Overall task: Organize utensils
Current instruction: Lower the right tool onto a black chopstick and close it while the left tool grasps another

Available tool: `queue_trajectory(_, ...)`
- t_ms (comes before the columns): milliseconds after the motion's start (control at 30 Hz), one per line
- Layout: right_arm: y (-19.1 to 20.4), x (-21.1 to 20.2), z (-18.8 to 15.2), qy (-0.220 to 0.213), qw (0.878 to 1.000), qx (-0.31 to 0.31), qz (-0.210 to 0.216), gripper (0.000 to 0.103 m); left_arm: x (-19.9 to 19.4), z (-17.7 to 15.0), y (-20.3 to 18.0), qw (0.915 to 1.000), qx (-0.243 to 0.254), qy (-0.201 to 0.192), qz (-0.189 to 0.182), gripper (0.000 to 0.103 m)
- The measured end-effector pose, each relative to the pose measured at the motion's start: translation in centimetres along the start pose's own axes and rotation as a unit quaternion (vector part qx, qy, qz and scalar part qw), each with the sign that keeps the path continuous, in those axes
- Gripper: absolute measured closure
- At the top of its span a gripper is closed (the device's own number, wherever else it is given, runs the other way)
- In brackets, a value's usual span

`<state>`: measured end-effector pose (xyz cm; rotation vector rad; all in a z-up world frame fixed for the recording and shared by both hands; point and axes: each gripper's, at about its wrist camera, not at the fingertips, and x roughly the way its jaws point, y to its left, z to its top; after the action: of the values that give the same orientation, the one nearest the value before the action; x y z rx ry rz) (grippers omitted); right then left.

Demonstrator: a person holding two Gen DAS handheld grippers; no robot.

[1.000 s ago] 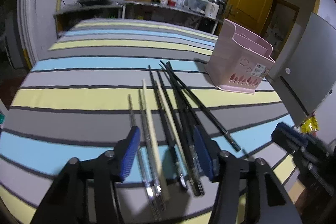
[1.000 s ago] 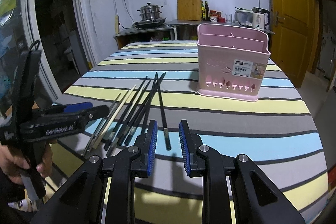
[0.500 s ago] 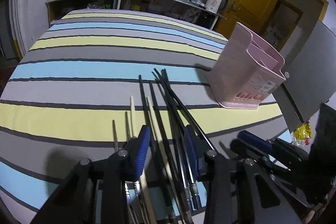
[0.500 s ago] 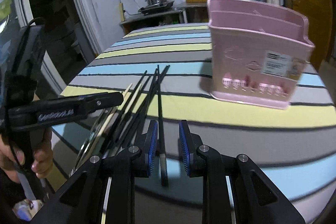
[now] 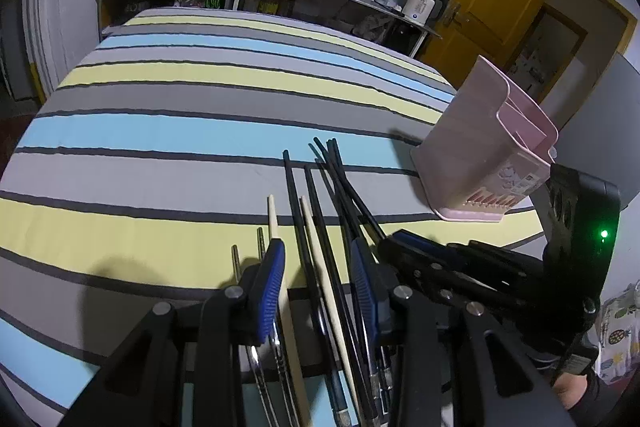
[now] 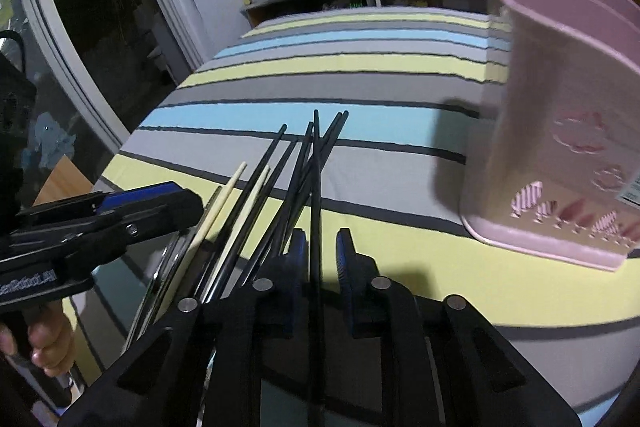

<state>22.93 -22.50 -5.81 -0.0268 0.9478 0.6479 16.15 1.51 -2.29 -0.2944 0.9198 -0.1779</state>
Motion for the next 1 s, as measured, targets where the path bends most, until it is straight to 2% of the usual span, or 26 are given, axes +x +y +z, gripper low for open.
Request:
queue_trajectory(133,-0.3,0.2,0.3,0.004,1.000,0.001,0.000,0.096,0.8,0.5,-0.2,0.9999,-0.007,0.010,-0.007,0.067)
queue_trajectory(267,-1.3,-0.5,0.0,-0.001,1.000,0.018,-0.006,0.096,1.8,0.9,-1.3,0.9998,-0.001,0.020,-0.008,0.067)
queue_trajectory(433,-1.9,-1.6,-0.9,-0.007,0.999,0.029,-0.013,0.097,3.3,1.2,-2.9,0.9993,0.004,0.036,-0.013,0.074)
queue_trajectory(800,-3.5,-4.1,-2.9,-0.025,0.998,0.061,-0.020,0.097,5.3,1.4,-4.9,0.9980,0.012,0.060,-0.017,0.080)
queue_trajectory(1000,-4.5,-4.7,-3.7,-0.030,0.997,0.074,-0.021,0.097,5.9,1.4,-5.0,0.9974,0.023,0.067,0.014,0.080)
